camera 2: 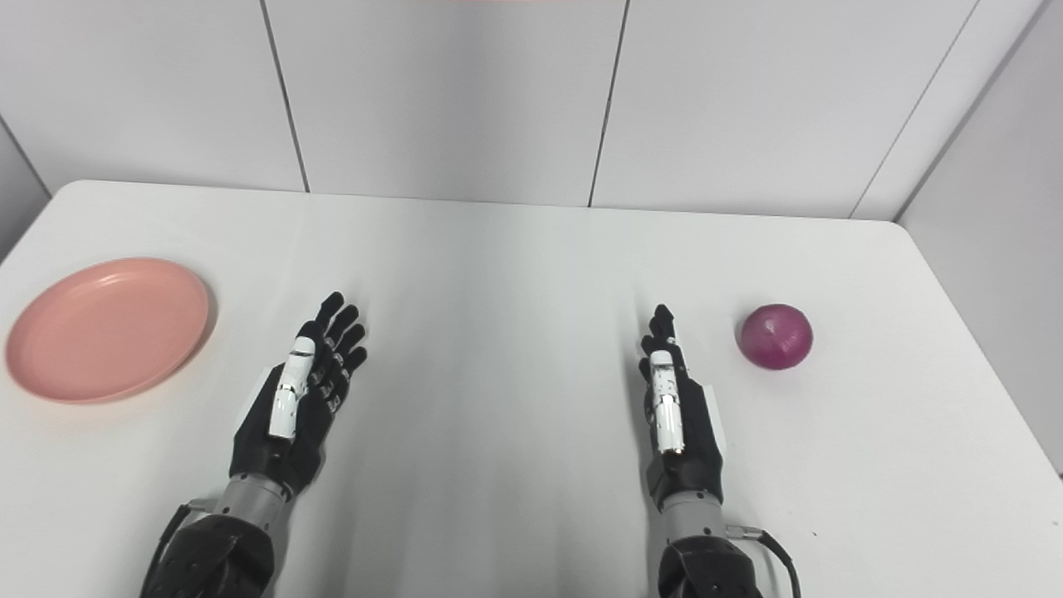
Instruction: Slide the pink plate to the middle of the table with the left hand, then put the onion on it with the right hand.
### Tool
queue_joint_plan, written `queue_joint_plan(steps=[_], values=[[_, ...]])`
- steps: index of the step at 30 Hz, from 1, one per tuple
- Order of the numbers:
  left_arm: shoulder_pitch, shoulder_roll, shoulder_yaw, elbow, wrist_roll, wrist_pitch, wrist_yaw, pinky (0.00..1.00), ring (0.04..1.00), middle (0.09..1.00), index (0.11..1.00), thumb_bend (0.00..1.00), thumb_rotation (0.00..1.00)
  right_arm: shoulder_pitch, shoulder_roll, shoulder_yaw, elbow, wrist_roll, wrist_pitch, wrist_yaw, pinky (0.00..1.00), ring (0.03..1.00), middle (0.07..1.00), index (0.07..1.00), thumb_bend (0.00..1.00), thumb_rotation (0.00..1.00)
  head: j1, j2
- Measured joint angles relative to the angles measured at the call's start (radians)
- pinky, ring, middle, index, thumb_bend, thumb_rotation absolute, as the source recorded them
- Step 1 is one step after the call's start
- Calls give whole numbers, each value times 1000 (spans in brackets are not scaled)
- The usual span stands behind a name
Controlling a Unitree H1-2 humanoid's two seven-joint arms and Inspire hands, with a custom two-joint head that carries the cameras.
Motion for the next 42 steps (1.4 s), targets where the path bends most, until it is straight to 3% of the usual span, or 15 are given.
queue_joint_plan(steps=[21, 31, 42], values=[[0, -1, 0, 0, 1, 0, 4, 1000, 1000, 1000, 1000, 459, 1000, 0, -1, 1, 0, 0, 0, 0, 1000, 1000, 1000, 1000, 217, 1000, 6, -5], [0, -7, -12, 8, 10, -9, 9, 1000, 1000, 1000, 1000, 466, 1000, 0, -18, -5, 3, 25, 0, 19, 1000, 1000, 1000, 1000, 214, 1000, 77, -21], [0, -53, -30, 38, 30, -51, 29, 1000, 1000, 1000, 991, 433, 1000, 1, -41, -18, 13, 30, 0, 27, 1000, 1000, 1000, 1000, 199, 1000, 185, -52]])
